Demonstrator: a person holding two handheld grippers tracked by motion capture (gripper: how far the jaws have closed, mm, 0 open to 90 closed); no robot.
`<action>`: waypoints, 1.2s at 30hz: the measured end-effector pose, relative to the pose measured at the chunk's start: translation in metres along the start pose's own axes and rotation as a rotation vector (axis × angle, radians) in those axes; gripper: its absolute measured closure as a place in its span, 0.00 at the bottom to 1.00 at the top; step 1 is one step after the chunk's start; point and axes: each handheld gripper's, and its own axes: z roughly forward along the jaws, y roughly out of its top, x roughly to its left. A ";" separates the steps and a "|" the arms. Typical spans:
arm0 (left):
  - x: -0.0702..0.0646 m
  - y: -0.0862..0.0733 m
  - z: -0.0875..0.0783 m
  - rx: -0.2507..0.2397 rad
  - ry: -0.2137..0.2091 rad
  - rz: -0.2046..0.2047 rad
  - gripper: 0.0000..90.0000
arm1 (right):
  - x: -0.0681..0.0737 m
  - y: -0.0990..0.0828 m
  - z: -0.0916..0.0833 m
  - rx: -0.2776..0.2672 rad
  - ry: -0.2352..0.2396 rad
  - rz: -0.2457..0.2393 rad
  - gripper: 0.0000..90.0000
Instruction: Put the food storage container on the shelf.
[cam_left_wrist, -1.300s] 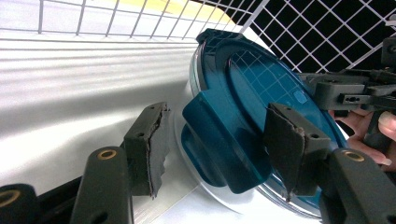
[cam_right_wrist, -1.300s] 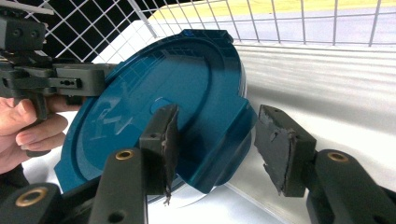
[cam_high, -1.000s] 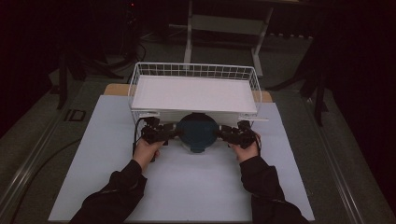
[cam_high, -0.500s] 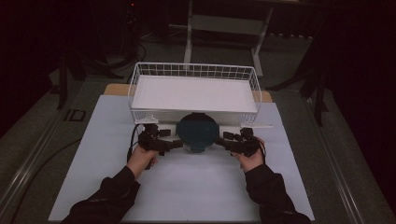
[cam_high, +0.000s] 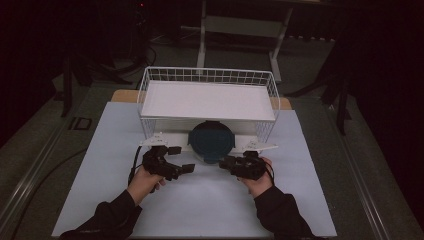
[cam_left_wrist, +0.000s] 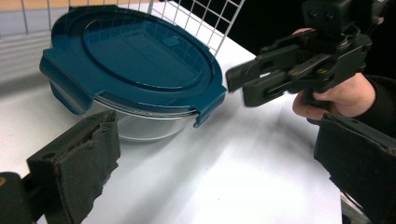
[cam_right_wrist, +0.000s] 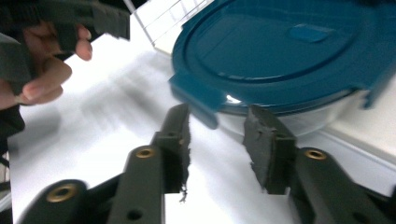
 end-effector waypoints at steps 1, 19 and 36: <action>-0.003 -0.001 -0.001 0.009 0.011 0.007 0.01 | 0.002 -0.001 0.002 0.009 0.002 -0.008 0.77; -0.014 -0.024 -0.011 -0.011 0.025 0.022 0.01 | 0.015 -0.002 0.026 0.065 0.040 -0.010 1.00; -0.011 -0.030 -0.011 -0.026 0.044 0.033 0.01 | -0.001 0.011 0.049 0.048 -0.036 0.002 1.00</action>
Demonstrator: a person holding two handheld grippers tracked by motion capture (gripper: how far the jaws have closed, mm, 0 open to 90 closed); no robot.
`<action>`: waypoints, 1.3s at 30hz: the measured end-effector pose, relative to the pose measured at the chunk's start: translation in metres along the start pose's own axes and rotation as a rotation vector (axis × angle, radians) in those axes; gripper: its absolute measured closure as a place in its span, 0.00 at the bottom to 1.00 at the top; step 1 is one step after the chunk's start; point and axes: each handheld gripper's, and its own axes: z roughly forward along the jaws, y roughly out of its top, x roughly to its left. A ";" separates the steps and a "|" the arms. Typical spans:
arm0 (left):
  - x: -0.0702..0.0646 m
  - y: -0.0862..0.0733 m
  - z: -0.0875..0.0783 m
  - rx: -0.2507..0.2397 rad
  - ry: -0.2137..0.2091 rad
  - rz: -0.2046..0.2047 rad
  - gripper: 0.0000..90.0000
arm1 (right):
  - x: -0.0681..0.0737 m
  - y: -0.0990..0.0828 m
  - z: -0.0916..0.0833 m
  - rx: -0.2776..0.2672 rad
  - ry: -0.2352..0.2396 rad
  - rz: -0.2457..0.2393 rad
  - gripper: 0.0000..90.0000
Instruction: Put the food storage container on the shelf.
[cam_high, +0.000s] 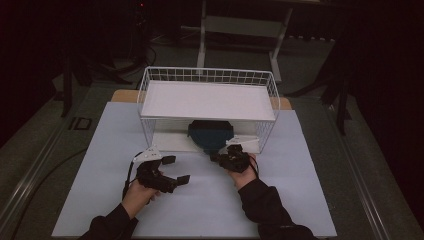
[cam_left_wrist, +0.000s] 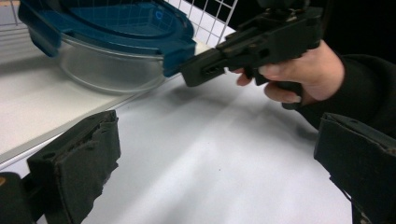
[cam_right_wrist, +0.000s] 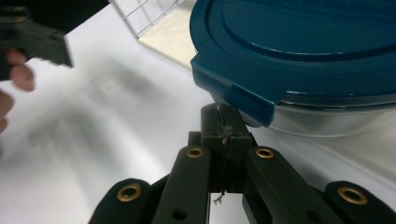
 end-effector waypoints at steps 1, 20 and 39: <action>0.000 0.000 0.000 0.002 0.001 -0.001 0.01 | -0.002 0.002 0.002 -0.005 -0.003 0.007 1.00; -0.002 -0.002 0.001 0.005 -0.012 0.004 0.01 | -0.011 0.019 0.008 -0.051 -0.032 0.023 1.00; -0.013 -0.002 -0.003 -0.007 -0.028 0.057 0.01 | 0.010 -0.014 -0.030 -0.119 -0.016 -0.031 0.18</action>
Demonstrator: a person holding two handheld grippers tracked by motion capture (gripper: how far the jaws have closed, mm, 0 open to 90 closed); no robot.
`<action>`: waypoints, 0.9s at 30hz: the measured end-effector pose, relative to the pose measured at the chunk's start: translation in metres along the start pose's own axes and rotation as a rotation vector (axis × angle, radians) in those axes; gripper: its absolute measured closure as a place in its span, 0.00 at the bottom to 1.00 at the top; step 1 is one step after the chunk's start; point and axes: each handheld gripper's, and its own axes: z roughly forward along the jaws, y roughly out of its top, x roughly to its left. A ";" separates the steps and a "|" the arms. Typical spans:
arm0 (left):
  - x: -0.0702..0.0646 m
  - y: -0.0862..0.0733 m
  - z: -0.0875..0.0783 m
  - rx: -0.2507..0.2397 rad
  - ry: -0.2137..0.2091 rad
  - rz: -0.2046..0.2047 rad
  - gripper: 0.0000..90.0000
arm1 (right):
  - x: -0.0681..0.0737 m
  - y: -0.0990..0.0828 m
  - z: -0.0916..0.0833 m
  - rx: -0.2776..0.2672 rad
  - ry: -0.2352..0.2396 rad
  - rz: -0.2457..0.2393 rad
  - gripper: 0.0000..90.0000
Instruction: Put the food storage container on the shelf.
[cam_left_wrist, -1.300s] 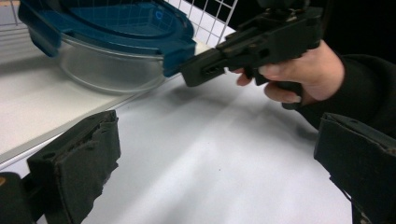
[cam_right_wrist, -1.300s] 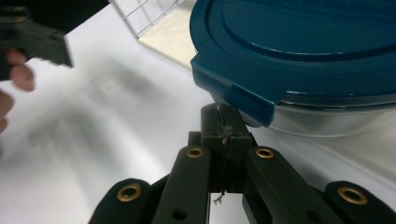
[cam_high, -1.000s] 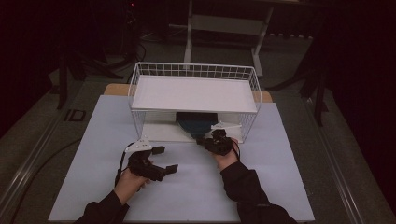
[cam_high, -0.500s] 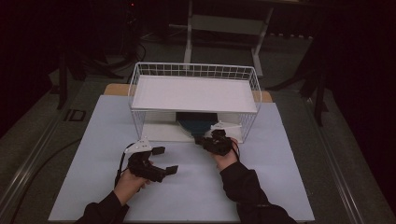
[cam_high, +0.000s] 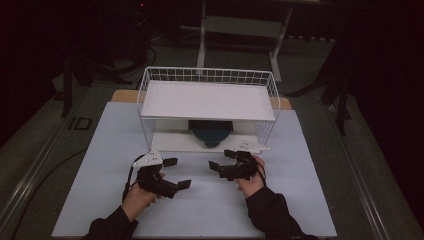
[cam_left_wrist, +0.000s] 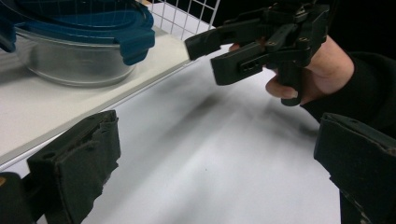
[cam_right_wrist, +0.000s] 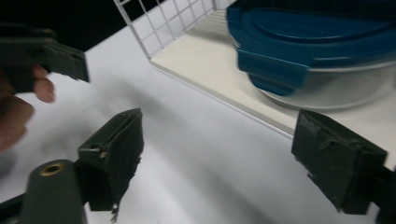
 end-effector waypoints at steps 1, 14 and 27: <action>-0.001 0.000 0.000 0.000 0.000 0.003 0.01 | 0.000 -0.001 -0.002 -0.003 0.001 -0.005 0.18; -0.009 -0.003 -0.005 0.005 -0.023 0.028 0.01 | 0.004 -0.020 -0.036 -0.009 -0.014 -0.044 0.18; -0.012 -0.007 -0.009 0.008 -0.015 0.060 0.01 | -0.001 -0.046 -0.059 0.012 -0.018 -0.036 0.18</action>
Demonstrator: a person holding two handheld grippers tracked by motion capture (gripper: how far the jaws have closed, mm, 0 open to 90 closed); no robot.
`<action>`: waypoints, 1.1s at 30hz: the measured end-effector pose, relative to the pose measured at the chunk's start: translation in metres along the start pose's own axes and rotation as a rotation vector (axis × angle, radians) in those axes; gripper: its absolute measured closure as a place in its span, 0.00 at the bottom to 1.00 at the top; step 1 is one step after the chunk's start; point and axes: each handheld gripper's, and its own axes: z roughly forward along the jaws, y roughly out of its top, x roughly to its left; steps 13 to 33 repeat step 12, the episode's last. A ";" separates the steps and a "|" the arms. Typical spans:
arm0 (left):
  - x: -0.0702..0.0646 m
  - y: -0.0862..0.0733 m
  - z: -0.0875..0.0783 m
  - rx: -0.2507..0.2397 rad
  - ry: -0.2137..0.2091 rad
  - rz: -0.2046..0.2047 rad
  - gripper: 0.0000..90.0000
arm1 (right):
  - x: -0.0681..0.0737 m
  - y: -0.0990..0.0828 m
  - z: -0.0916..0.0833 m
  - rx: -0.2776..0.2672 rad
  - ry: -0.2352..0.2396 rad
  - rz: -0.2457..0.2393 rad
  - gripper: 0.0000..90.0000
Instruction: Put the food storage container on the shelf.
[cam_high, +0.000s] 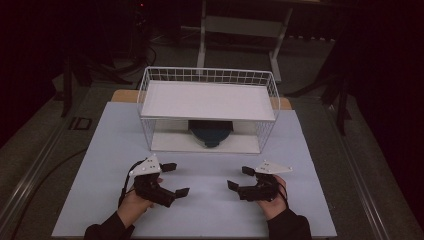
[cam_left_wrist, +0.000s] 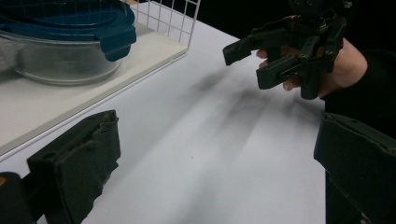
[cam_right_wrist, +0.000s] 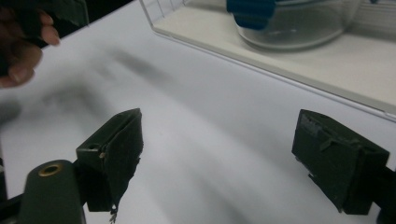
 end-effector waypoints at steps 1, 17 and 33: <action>0.000 0.000 0.000 0.003 0.000 0.001 0.01 | -0.001 -0.001 -0.002 -0.003 -0.008 -0.006 0.18; 0.003 -0.001 0.000 -0.001 0.004 0.001 0.01 | -0.012 -0.005 -0.007 -0.016 -0.055 -0.001 0.19; 0.003 -0.001 0.000 -0.001 0.004 0.001 0.01 | -0.012 -0.005 -0.007 -0.016 -0.055 -0.001 0.19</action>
